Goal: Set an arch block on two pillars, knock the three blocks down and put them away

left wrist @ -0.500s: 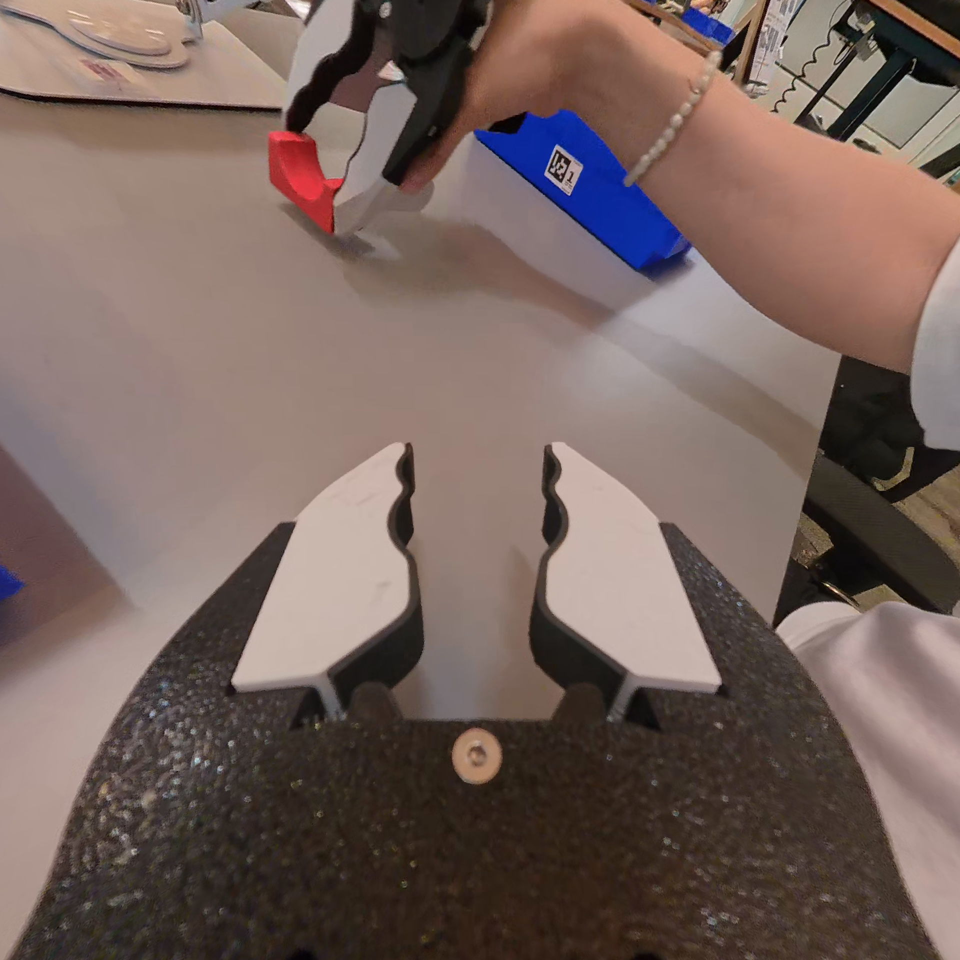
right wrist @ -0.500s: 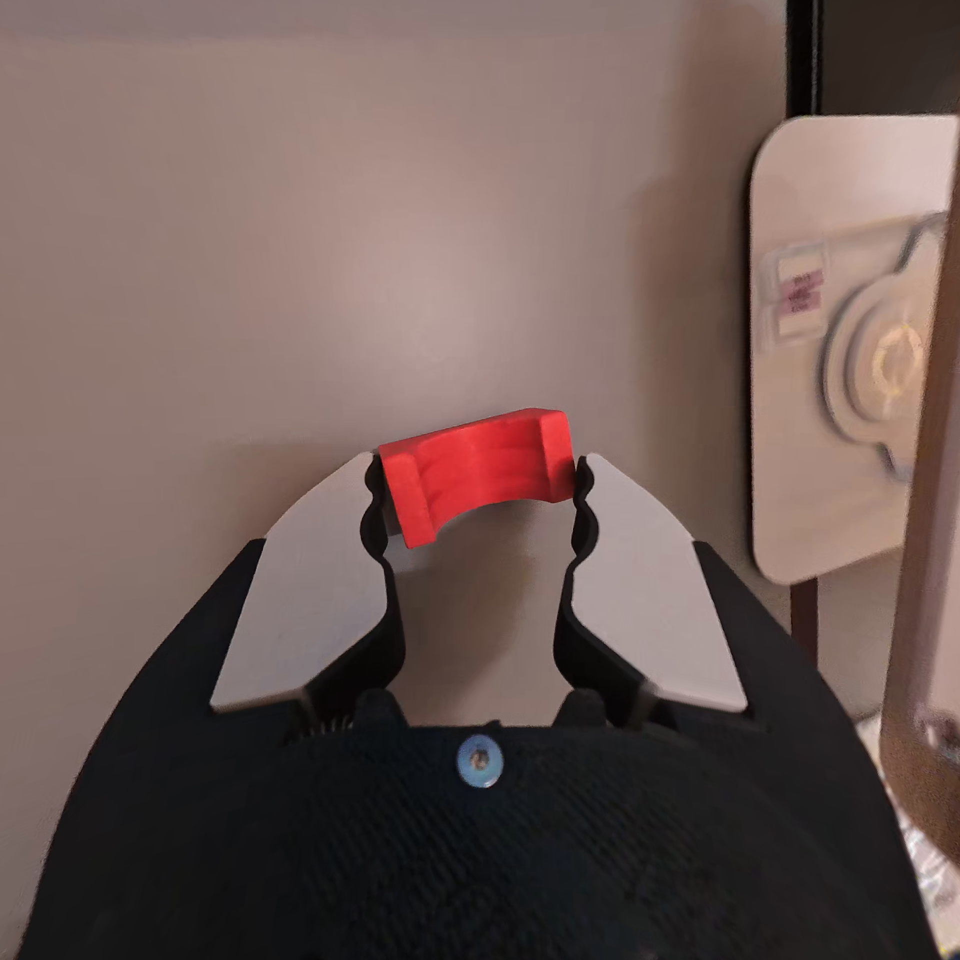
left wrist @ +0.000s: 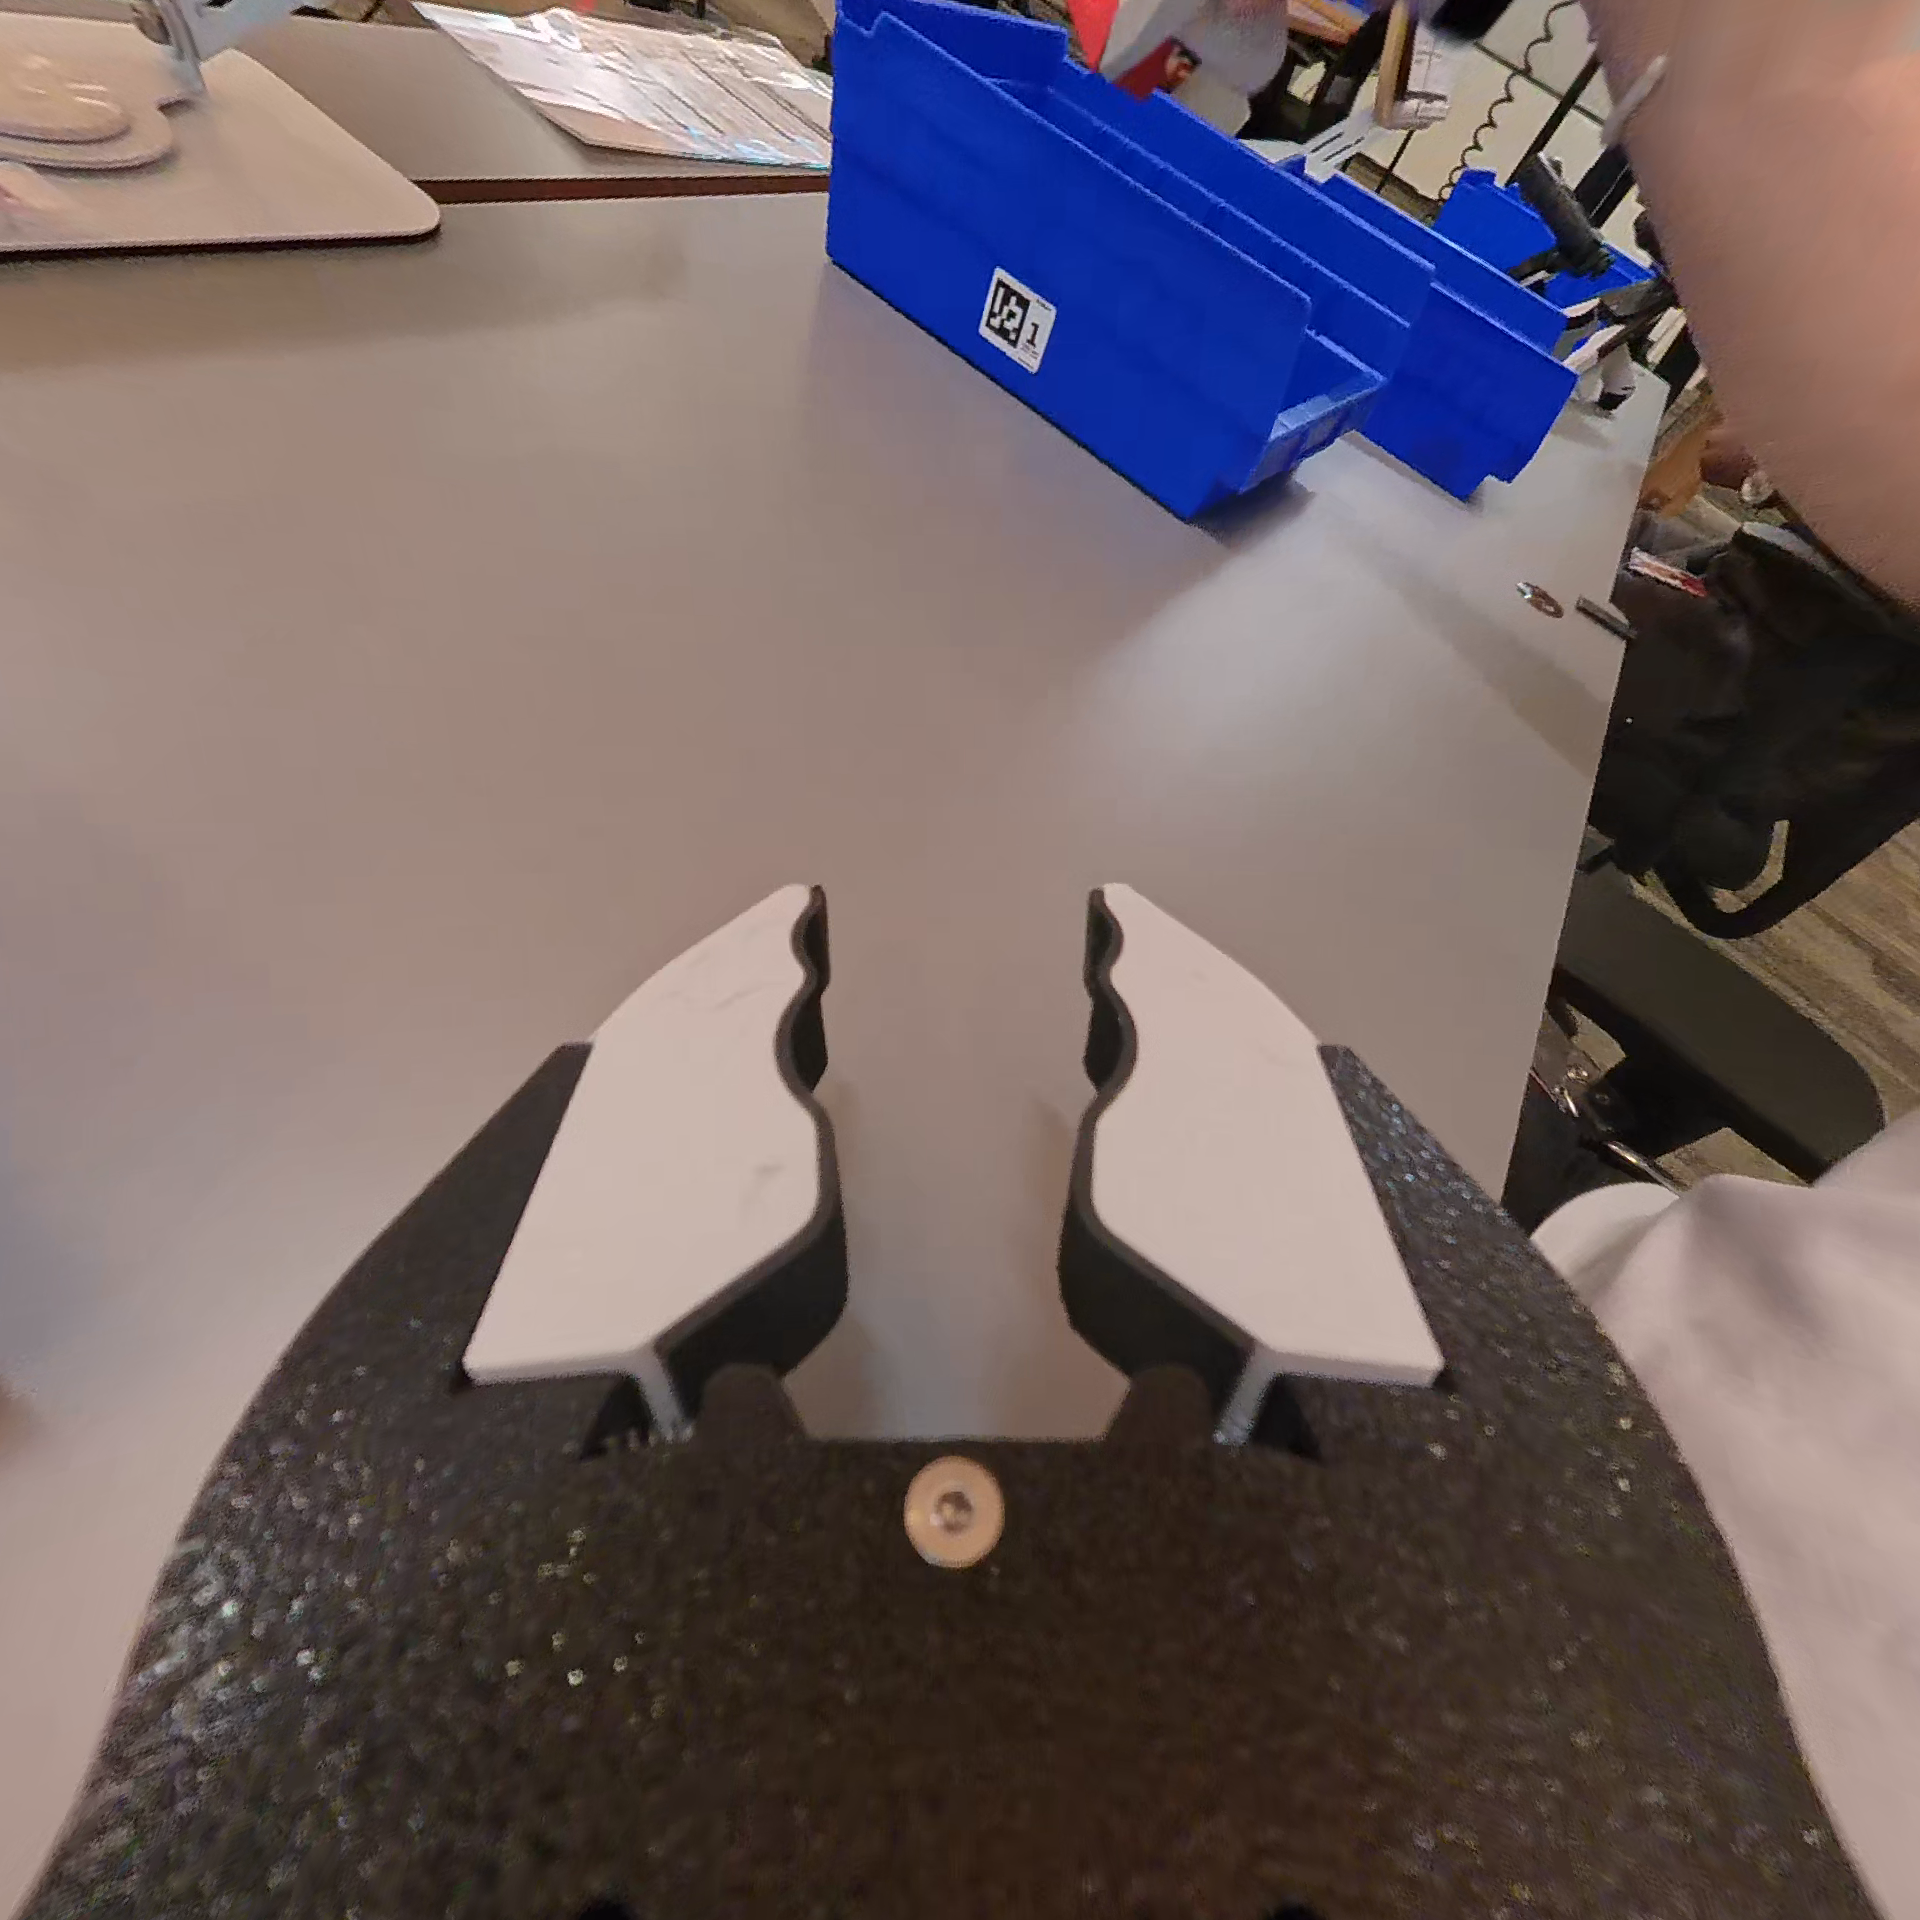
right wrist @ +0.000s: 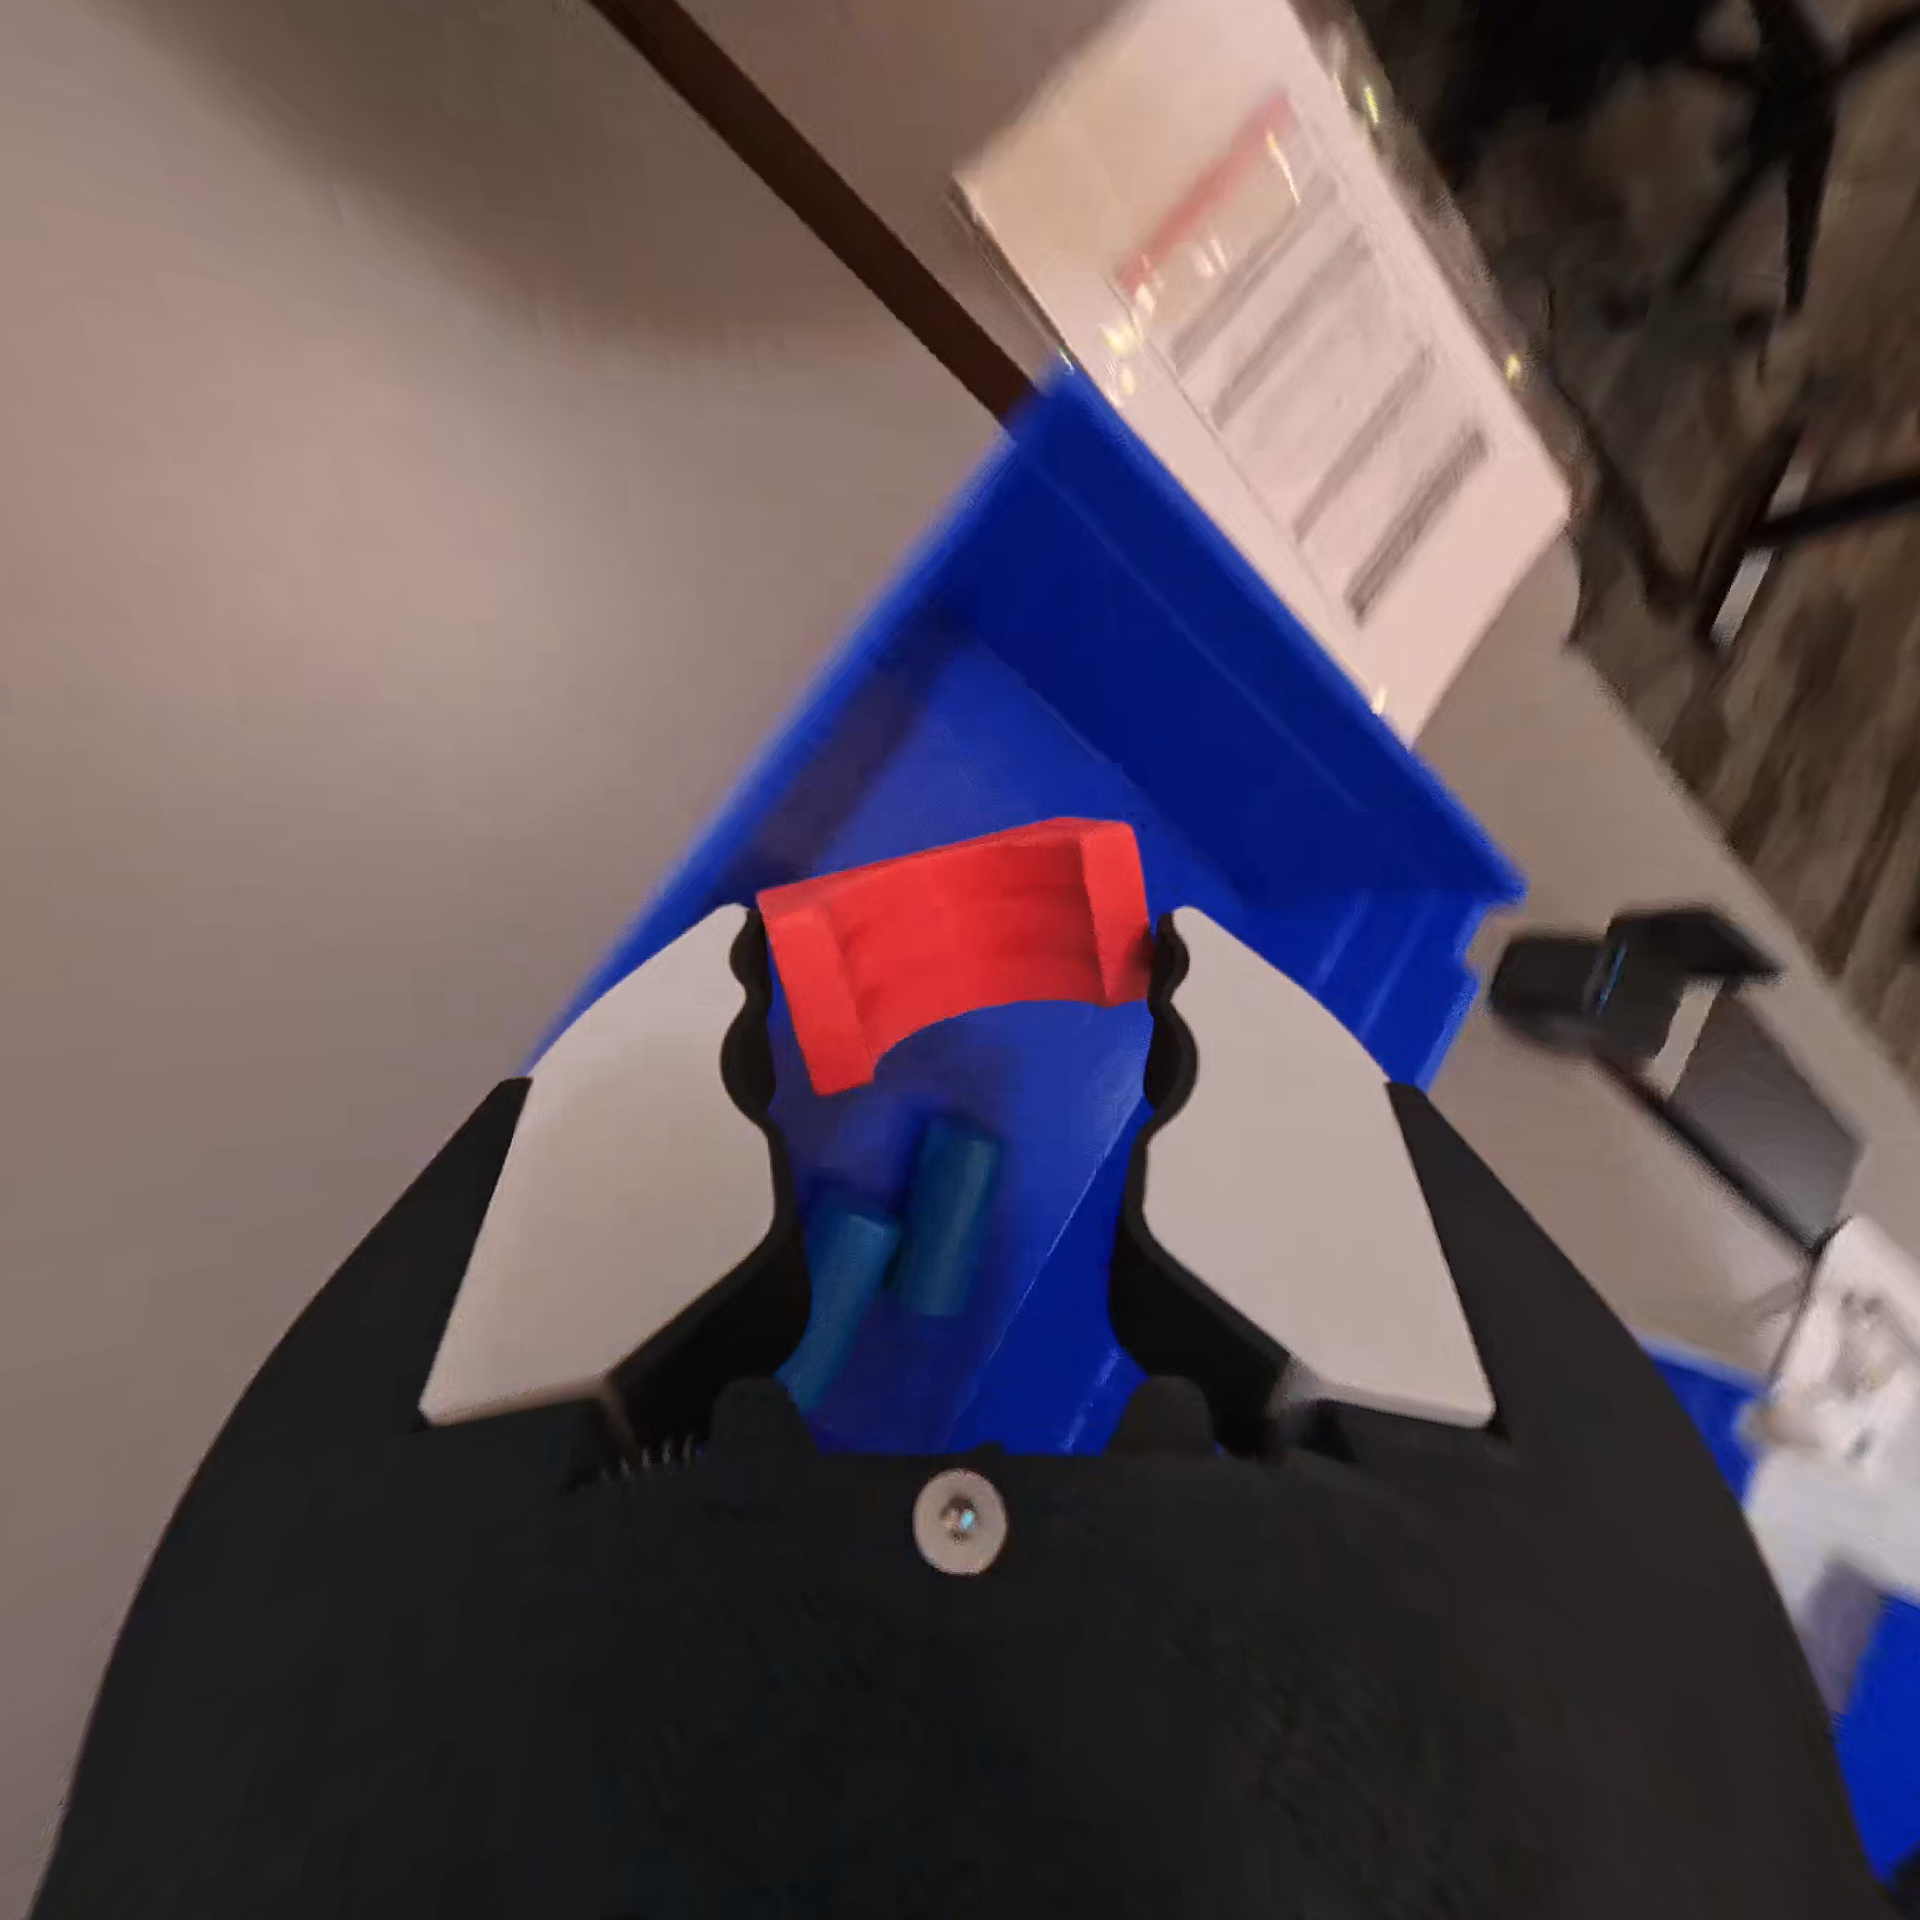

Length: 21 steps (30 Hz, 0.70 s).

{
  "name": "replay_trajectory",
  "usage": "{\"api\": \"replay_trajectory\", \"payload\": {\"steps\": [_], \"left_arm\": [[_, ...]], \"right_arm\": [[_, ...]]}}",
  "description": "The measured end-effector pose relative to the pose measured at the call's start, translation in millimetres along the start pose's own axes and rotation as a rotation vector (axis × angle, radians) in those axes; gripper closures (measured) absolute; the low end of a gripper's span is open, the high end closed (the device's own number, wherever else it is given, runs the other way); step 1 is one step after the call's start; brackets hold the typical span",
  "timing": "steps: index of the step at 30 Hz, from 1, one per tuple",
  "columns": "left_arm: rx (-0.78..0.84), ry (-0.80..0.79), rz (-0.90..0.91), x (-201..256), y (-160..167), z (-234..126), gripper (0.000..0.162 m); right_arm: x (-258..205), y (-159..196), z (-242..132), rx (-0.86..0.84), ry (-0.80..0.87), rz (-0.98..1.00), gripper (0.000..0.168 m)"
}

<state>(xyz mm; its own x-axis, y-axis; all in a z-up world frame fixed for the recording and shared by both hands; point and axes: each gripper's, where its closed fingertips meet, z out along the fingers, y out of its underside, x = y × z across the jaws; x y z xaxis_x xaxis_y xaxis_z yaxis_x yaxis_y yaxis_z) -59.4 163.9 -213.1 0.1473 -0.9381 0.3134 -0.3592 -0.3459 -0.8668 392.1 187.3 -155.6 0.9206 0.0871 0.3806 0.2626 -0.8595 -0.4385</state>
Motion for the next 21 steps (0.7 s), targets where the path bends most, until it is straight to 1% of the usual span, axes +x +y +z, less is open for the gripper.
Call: {"api": "replay_trajectory", "payload": {"steps": [1, 3, 5, 8, 10, 12, 14, 16, 19, 21], "left_arm": [[-0.002, 0.009, 0.0, 1.7, -0.4, 2.2, 0.115], [-0.011, 0.028, 0.001, 4.7, -0.9, 7.0, 0.115], [-0.023, 0.038, 0.006, 6.5, -1.5, 11.1, 0.115], [-0.025, 0.038, 0.013, 8.7, -4.3, 14.1, 0.115], [-0.028, 0.041, 0.011, 10.3, -4.1, 14.6, 0.115], [-0.037, 0.035, 0.01, 10.0, -1.4, 13.4, 0.115], [-0.043, 0.018, 0.01, 7.5, 2.1, 9.6, 0.115], [-0.042, -0.005, 0.005, 2.7, 4.0, 3.8, 0.115], [-0.026, -0.059, -0.002, -10.5, 0.4, -9.6, 0.115], [-0.012, -0.106, -0.006, -22.6, -6.7, -22.6, 0.114]], "right_arm": [[10.9, 18.1, 7.5, -0.021, 0.007, 0.078, 0.097], [21.8, 47.2, 23.4, -0.058, 0.007, 0.172, 0.097], [19.4, 62.0, 37.9, -0.08, -0.012, 0.186, 0.097], [6.3, 64.1, 58.6, -0.079, -0.068, 0.164, 0.096], [-2.6, 67.2, 69.1, -0.117, -0.112, 0.206, 0.095], [-2.1, 68.9, 72.6, -0.135, -0.104, 0.222, 0.081], [-6.1, 62.5, 67.2, -0.095, -0.118, 0.233, 0.082], [-8.6, 52.4, 52.3, -0.03, -0.098, 0.236, 0.083], [-16.0, 33.7, 13.4, 0.112, -0.027, 0.217, 0.09], [-35.8, 16.9, -16.9, 0.24, -0.034, 0.206, 0.092]]}}
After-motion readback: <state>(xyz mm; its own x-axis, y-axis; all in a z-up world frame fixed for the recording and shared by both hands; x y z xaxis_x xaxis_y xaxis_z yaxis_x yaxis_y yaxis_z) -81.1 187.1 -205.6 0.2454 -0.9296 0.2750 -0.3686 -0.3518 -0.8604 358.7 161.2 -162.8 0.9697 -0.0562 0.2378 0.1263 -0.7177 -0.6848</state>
